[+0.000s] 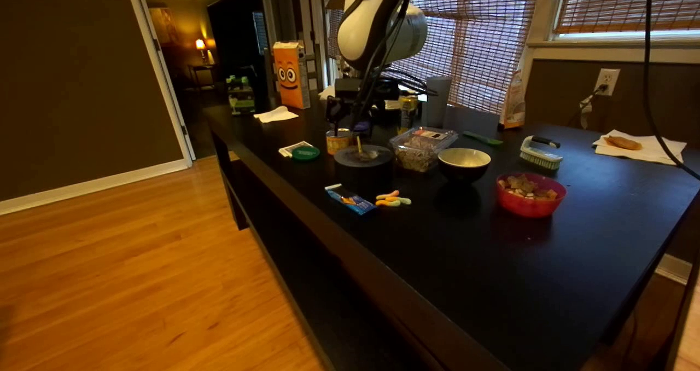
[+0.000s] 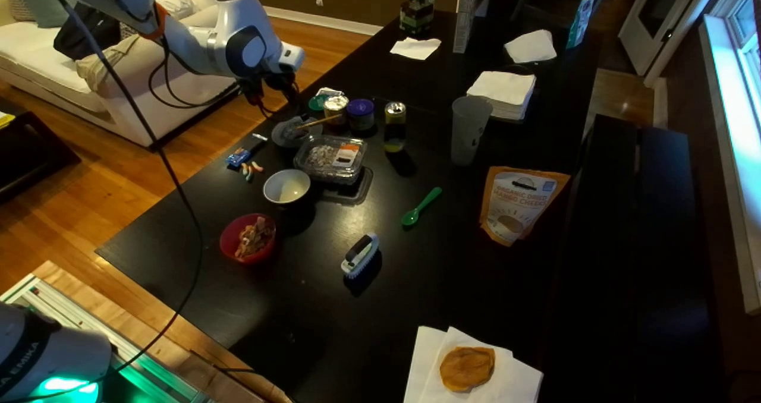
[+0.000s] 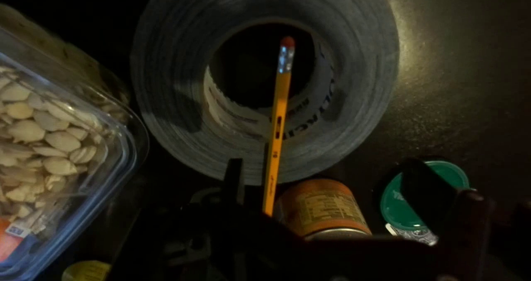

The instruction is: Put the pencil in the middle of the tape

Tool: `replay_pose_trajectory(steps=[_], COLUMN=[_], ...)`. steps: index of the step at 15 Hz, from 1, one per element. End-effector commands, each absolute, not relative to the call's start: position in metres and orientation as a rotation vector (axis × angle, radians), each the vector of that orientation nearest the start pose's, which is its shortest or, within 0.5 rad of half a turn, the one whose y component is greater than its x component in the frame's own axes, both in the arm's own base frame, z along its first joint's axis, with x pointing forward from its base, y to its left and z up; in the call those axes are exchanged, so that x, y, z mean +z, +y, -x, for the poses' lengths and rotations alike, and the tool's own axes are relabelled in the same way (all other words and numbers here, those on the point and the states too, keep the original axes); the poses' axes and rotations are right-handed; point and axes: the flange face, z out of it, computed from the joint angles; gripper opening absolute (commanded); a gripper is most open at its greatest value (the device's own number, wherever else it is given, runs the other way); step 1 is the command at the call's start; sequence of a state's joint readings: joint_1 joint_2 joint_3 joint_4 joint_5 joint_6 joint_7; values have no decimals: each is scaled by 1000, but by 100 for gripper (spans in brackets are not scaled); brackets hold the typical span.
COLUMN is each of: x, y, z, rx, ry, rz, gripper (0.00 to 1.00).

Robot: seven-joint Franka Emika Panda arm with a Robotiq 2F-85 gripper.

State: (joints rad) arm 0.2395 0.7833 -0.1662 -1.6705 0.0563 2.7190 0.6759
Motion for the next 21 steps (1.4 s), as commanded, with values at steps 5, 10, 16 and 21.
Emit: replay_pose_trajectory(steps=[5,10,16,21], x=[195,179,163,162], y=[60,52,52,48], z=[-735,-746,-754,-758], rx=[-477,-456,-433,-443], ry=[901,904,896,906], rz=[3020,3054,3074,3077], gripper=[83,64,44,47])
